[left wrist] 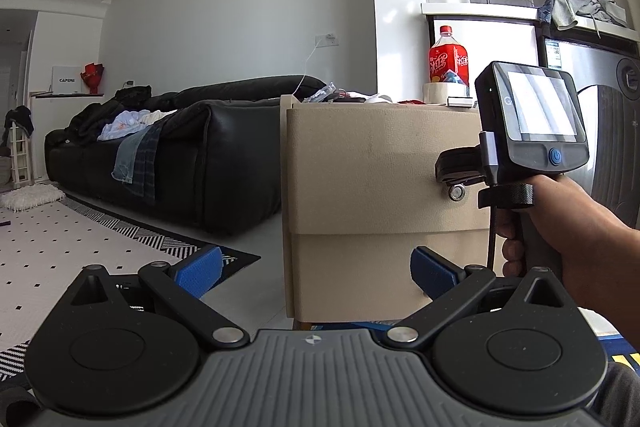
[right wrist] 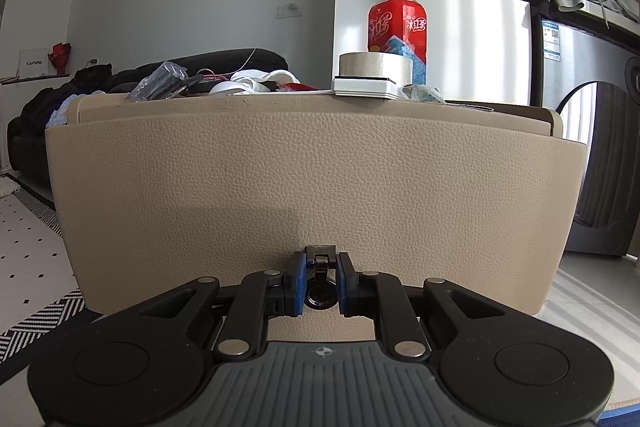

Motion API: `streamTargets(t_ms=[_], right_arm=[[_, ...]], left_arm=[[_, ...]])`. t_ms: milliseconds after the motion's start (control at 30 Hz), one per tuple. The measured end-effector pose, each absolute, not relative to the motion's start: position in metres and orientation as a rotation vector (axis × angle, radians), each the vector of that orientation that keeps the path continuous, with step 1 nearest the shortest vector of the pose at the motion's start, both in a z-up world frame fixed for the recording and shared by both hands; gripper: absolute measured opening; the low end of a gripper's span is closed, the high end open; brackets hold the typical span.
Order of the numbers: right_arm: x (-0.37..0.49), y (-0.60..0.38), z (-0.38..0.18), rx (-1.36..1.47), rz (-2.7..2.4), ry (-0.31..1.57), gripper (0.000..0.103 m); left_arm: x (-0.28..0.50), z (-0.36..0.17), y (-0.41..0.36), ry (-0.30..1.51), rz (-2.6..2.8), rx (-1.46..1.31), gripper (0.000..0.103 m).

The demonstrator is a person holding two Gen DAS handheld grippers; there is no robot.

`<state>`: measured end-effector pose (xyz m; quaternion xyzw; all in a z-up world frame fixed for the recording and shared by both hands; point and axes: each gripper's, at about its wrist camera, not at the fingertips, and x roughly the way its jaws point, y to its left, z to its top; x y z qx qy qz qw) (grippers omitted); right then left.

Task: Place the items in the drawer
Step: 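Push the top drawer shut by its handle with the right gripper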

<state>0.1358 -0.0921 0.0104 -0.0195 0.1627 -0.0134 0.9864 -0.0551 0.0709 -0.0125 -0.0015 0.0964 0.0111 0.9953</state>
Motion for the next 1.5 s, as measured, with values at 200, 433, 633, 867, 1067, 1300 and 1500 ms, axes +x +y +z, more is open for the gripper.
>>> streamTargets(t_ms=[200,433,633,867,1067,1300,1500], right_arm=[[0.144,-0.093,0.011,-0.038,-0.025,0.332,0.017],[0.153,-0.093,0.012,-0.04,-0.027,0.338,0.017],[0.16,-0.092,0.012,-0.046,-0.031,0.34,0.017],[0.164,-0.093,0.013,-0.037,-0.031,0.346,0.017],[0.165,-0.093,0.013,-0.037,-0.03,0.349,0.018],[0.166,-0.094,0.015,-0.036,-0.022,0.358,0.018],[0.163,-0.094,0.017,-0.046,-0.024,0.36,0.018]], left_arm=[[-0.052,-0.012,0.072,0.198,0.023,-0.012,0.103],[-0.052,-0.012,0.071,0.203,0.018,-0.011,0.103],[-0.051,-0.012,0.071,0.206,0.015,-0.012,0.103],[-0.049,-0.011,0.069,0.205,0.01,-0.013,0.103],[-0.048,-0.01,0.07,0.211,0.008,-0.018,0.103],[-0.047,-0.008,0.069,0.21,0.008,-0.019,0.103],[-0.045,-0.007,0.07,0.211,0.004,-0.017,0.103]])
